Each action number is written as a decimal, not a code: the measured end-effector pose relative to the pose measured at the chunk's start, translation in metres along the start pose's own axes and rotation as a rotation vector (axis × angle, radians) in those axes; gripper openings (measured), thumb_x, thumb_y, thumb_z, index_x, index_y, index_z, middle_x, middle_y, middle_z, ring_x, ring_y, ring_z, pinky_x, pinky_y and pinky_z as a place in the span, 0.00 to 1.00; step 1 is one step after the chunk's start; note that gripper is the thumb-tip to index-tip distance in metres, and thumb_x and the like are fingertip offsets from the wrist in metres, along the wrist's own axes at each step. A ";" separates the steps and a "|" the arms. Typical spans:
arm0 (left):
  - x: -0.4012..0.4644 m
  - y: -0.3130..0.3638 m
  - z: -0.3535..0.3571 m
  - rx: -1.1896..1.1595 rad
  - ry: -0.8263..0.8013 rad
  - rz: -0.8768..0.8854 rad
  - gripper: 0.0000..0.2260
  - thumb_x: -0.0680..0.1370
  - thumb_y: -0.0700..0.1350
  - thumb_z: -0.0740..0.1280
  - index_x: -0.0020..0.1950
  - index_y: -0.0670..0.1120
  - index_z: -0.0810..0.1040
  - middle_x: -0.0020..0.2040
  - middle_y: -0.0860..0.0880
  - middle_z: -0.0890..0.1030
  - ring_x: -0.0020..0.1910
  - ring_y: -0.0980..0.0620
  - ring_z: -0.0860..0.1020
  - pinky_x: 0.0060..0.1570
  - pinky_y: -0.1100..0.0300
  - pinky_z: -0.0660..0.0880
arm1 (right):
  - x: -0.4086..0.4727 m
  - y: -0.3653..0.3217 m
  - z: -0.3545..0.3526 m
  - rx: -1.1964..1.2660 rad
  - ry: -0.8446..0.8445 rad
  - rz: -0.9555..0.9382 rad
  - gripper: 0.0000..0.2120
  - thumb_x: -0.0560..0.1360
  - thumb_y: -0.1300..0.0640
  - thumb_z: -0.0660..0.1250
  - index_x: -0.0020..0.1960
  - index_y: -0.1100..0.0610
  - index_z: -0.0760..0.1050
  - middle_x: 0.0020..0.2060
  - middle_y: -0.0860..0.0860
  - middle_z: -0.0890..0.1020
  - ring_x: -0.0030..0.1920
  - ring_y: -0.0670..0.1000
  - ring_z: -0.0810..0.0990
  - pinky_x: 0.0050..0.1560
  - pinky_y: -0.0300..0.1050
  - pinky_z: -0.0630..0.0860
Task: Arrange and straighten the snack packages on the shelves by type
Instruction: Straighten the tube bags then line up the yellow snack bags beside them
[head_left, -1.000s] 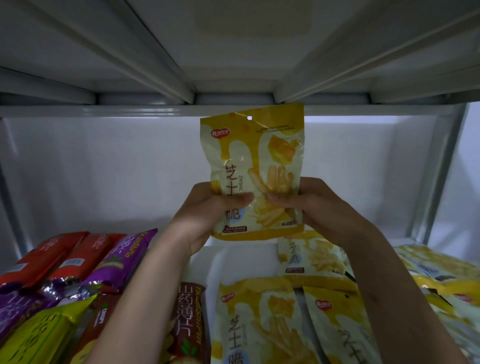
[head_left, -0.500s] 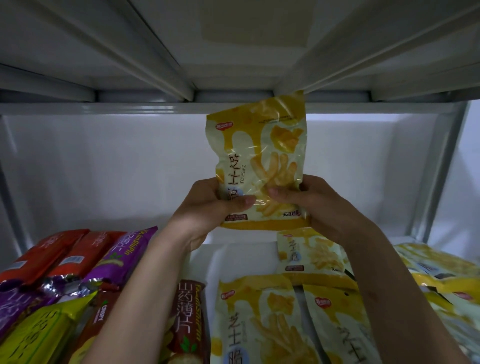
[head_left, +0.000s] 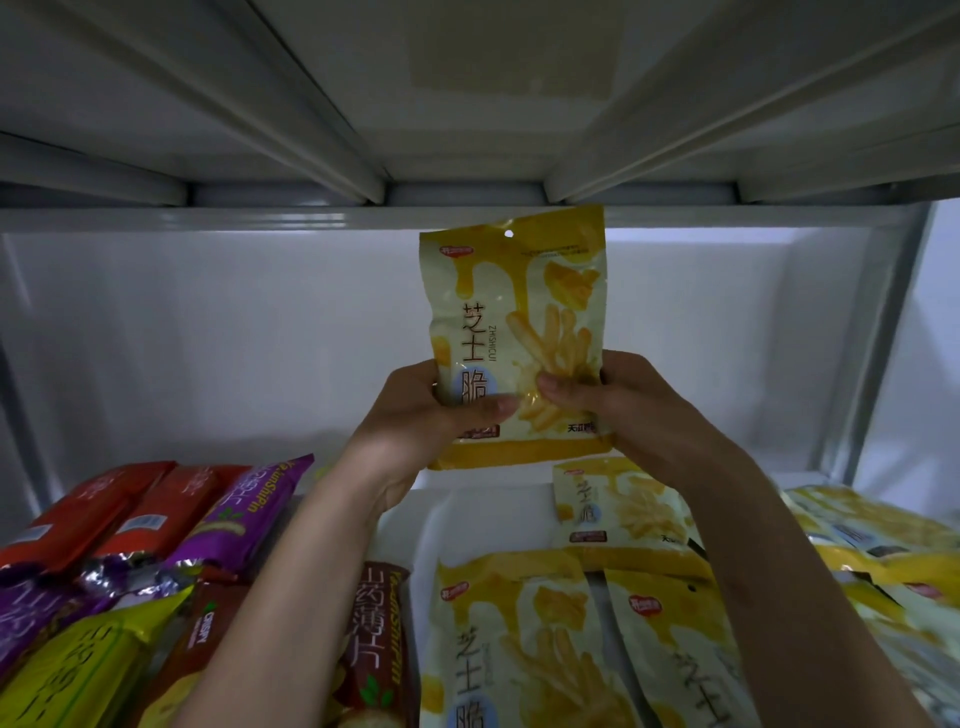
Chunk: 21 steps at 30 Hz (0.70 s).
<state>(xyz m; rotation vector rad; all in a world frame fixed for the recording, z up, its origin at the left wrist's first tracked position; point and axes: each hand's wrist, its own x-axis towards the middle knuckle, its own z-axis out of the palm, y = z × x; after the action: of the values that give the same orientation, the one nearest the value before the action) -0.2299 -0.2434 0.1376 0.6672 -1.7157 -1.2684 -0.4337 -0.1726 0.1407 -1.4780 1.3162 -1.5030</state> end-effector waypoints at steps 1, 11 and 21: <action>0.000 0.000 0.000 -0.004 0.003 0.005 0.17 0.67 0.45 0.81 0.55 0.47 0.85 0.48 0.49 0.89 0.49 0.51 0.88 0.51 0.58 0.83 | 0.000 -0.001 0.000 0.001 -0.012 0.012 0.15 0.77 0.53 0.75 0.62 0.58 0.83 0.56 0.53 0.88 0.58 0.56 0.87 0.68 0.61 0.78; -0.002 0.003 -0.002 -0.188 -0.056 -0.038 0.17 0.75 0.49 0.73 0.61 0.43 0.83 0.54 0.43 0.88 0.55 0.45 0.87 0.58 0.51 0.83 | 0.001 0.000 -0.003 -0.054 0.032 0.054 0.24 0.68 0.43 0.77 0.55 0.60 0.86 0.53 0.54 0.89 0.56 0.55 0.88 0.68 0.60 0.78; -0.002 0.003 0.002 -0.205 0.001 -0.024 0.12 0.81 0.49 0.69 0.62 0.45 0.83 0.53 0.43 0.88 0.52 0.44 0.87 0.48 0.50 0.86 | -0.002 -0.003 -0.001 0.167 -0.033 0.085 0.22 0.74 0.52 0.75 0.64 0.63 0.82 0.58 0.57 0.87 0.59 0.58 0.87 0.64 0.58 0.80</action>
<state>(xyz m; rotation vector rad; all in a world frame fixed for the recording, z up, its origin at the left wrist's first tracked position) -0.2306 -0.2402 0.1395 0.5679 -1.5548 -1.4374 -0.4334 -0.1702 0.1431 -1.3195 1.1881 -1.4893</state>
